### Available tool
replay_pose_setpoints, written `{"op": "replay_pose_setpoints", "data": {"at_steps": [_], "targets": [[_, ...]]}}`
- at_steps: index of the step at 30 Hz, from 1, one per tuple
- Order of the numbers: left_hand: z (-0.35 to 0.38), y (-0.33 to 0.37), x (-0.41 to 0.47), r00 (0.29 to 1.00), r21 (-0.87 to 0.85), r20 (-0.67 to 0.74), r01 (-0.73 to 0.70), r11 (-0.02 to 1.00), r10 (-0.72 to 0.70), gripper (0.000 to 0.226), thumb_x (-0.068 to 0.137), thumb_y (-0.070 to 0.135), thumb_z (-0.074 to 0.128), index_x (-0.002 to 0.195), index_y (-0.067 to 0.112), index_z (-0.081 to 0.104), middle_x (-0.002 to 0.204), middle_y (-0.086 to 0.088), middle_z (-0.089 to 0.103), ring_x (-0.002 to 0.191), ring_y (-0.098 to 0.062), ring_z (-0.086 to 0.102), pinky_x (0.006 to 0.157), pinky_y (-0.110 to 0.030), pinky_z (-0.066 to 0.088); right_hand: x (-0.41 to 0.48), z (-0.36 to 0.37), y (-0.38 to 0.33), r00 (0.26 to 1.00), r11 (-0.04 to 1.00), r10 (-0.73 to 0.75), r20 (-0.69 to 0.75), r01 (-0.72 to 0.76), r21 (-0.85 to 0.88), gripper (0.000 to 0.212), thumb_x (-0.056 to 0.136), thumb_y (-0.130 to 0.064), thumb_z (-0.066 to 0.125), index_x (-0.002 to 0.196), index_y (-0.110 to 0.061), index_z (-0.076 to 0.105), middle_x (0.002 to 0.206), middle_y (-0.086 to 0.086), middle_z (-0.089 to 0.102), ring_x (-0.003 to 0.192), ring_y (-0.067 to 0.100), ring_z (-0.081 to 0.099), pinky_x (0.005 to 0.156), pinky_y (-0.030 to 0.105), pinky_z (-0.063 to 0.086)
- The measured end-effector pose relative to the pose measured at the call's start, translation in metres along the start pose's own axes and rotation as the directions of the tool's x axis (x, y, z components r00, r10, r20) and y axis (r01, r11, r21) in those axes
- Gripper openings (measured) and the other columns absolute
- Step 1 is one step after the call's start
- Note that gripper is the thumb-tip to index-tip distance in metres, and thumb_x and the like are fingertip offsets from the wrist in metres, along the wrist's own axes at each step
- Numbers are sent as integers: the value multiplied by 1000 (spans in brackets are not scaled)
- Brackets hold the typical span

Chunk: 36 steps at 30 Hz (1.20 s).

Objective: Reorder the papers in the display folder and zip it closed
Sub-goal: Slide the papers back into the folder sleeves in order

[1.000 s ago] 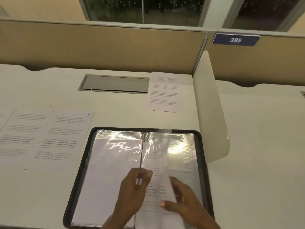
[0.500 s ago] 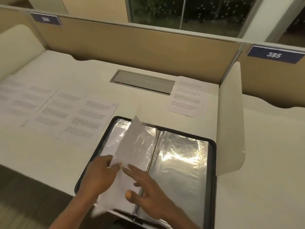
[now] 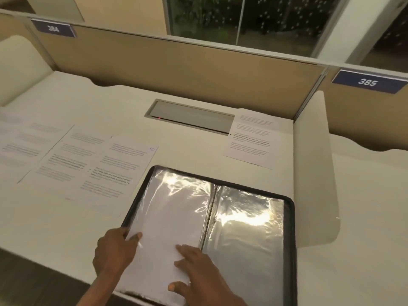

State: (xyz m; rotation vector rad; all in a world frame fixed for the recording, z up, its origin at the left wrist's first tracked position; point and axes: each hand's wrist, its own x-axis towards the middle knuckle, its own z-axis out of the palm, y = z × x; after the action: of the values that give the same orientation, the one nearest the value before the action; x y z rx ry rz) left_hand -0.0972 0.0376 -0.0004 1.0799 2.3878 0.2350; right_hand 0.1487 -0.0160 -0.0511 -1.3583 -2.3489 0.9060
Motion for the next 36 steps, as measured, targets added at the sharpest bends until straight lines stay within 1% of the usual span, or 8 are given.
{"op": "replay_pose_setpoints", "data": {"at_steps": [4,9,14,18,21,24,29,36], "targets": [[-3,2,13,995,107,92,24,994,-34,33,82,54,84,77,27,67,81,-1,66,80,-32,63,75,-36,52,5,12,21,997,1000,16,-77,-17,-7,38,82,-64,68,108,-38,62,145,-19,52,135,-1,43,83,25,60],[-20,27,28,978,456,178,-178,872,106,48,88,75,64,99,31,49,109,6,59,110,-18,66,91,-29,49,17,-23,6,959,952,276,-62,-264,157,32,86,-55,63,111,-35,67,127,-20,51,124,-11,40,97,24,50],[-36,82,41,934,508,210,-357,784,289,49,93,76,55,110,30,52,101,9,59,103,-13,67,81,-28,48,43,-48,13,867,852,489,-97,-450,269,16,76,-65,59,92,-61,61,103,-20,55,98,-11,51,95,20,45],[-28,133,53,857,395,256,-515,761,447,48,95,74,56,113,29,61,92,13,58,85,-13,59,72,-28,44,57,-87,35,734,747,636,-238,-508,429,6,83,-38,76,87,-40,72,92,-15,69,91,5,66,81,27,55],[-3,171,70,801,208,309,-582,786,512,40,92,69,66,96,29,66,89,14,68,90,-12,67,74,-30,50,67,-130,56,615,670,727,-307,-534,517,12,84,-23,84,87,-30,76,88,-13,75,84,4,70,75,23,57],[25,207,84,763,-78,345,-557,827,546,37,87,55,80,72,24,69,70,10,71,72,-9,68,69,-30,56,83,-169,83,481,569,813,-327,-540,620,10,85,-15,84,88,-19,76,86,-7,77,78,7,73,58,16,54],[62,278,104,782,-235,379,-436,869,495,37,87,48,84,72,17,70,81,5,75,90,-21,72,87,-38,59,116,-212,143,310,463,886,-346,-641,612,26,82,-37,87,97,-24,71,98,-5,73,91,16,69,88,40,59],[96,366,119,821,-300,406,-296,907,402,48,85,44,88,102,4,67,111,-12,74,104,-31,70,93,-43,61,151,-232,204,193,364,907,-374,-807,465,83,75,-60,87,135,-11,57,132,16,57,126,35,56,95,45,52]]}}
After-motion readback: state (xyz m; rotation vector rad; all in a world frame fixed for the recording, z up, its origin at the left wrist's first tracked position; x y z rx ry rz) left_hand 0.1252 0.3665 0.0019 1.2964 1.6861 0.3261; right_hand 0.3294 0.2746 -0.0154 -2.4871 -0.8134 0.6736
